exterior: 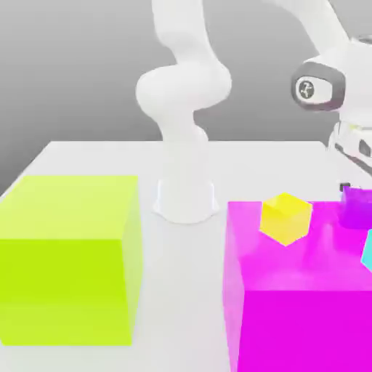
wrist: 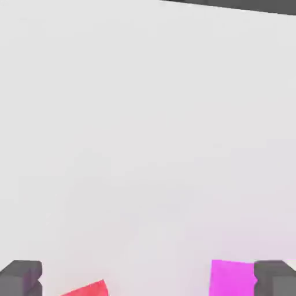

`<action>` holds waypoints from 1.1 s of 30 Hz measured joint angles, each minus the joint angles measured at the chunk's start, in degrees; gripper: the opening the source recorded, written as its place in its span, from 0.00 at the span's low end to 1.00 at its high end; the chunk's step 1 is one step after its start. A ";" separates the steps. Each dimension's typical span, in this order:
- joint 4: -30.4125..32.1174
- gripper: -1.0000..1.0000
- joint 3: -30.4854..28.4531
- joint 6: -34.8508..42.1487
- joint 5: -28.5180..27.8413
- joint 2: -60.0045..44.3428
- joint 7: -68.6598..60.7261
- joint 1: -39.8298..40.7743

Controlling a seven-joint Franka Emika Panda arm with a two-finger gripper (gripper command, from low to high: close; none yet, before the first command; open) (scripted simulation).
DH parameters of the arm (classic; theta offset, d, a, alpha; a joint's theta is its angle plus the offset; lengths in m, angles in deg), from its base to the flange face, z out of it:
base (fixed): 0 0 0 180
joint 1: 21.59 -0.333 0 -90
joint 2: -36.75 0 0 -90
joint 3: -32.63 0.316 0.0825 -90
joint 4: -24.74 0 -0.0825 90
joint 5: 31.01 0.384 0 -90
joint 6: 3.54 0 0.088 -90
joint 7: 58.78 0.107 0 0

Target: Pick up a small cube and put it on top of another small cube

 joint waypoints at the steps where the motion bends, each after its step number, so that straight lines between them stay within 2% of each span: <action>1: 1.98 0.50 -0.34 -1.78 -0.99 -0.57 -2.39 0.22; 4: 8.14 0.50 -2.12 -7.50 -4.12 -1.59 -9.51 1.88; 6: 10.13 0.50 -3.09 -11.59 -4.32 -2.14 -11.37 2.65; 10: 9.48 0.50 -4.54 -18.60 -6.69 -9.30 -10.61 2.67; 14: 8.20 0.50 -9.61 -25.45 -8.72 -17.44 -9.03 -1.97; 15: 8.01 0.00 -10.39 -26.54 -8.69 -18.72 -8.98 -2.82; 22: 8.01 0.00 -10.47 -26.38 -8.72 -18.66 -8.97 -2.89; 29: 10.19 0.00 -7.25 -15.53 -5.42 -5.61 -11.40 -0.65; 31: 10.57 0.00 -6.96 -12.92 -6.02 -2.06 -10.93 -0.80; 33: 8.00 0.00 -6.02 -11.94 -8.06 -1.29 -9.97 -0.94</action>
